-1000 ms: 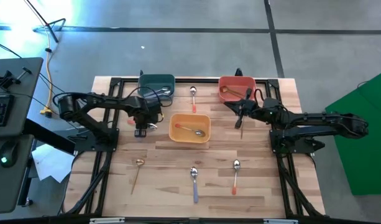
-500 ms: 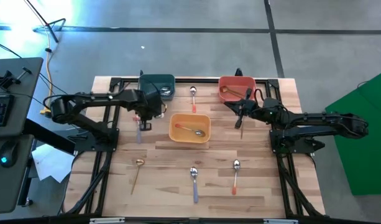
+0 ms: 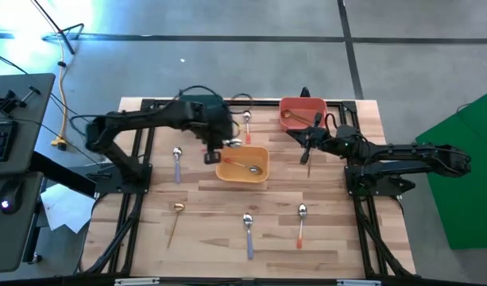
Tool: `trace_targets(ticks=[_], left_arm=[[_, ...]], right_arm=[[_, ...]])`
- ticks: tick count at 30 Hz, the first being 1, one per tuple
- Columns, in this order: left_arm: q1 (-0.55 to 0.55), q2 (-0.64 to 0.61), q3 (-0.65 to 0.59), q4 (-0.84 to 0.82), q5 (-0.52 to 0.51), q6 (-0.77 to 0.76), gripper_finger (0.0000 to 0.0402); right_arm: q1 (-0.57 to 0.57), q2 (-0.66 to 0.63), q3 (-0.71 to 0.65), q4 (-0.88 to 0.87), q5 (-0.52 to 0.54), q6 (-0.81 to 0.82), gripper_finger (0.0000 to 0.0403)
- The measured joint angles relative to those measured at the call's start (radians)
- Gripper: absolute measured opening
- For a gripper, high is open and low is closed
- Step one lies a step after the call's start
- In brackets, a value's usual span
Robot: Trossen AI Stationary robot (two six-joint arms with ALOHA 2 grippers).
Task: Sort silverware by color (type)
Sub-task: Put the orange spoon into the yellow bin
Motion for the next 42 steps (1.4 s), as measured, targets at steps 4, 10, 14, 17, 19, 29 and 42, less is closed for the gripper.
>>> trace_targets(ticks=[4,10,14,17,19,29,42], left_arm=[[-0.058,0.131,0.093,0.004,0.022,0.025,0.0001],[-0.093,0.309,0.173,0.01,0.041,0.077,0.0001],[-0.091,0.383,0.186,0.044,0.085,0.081,0.0001],[-0.085,0.416,0.187,0.106,0.093,0.081,0.0001],[-0.08,0.433,0.187,0.125,0.093,0.08,0.0001],[-0.07,0.456,0.175,0.188,0.097,0.062,0.0001],[-0.053,0.456,0.175,0.186,0.094,0.044,0.0039]], right_arm=[[0.0,0.0,0.0,-0.005,0.0,-0.008,0.0],[0.0,0.0,0.0,-0.008,0.0,-0.01,0.0],[0.0,0.0,0.0,-0.02,0.0,-0.01,0.0],[0.0,0.0,0.0,-0.022,0.0,-0.01,0.0],[0.0,0.0,0.0,-0.022,0.0,-0.01,0.0],[0.0,0.0,0.0,-0.025,0.0,-0.01,0.0],[0.0,0.0,0.0,-0.029,0.0,-0.01,0.0]])
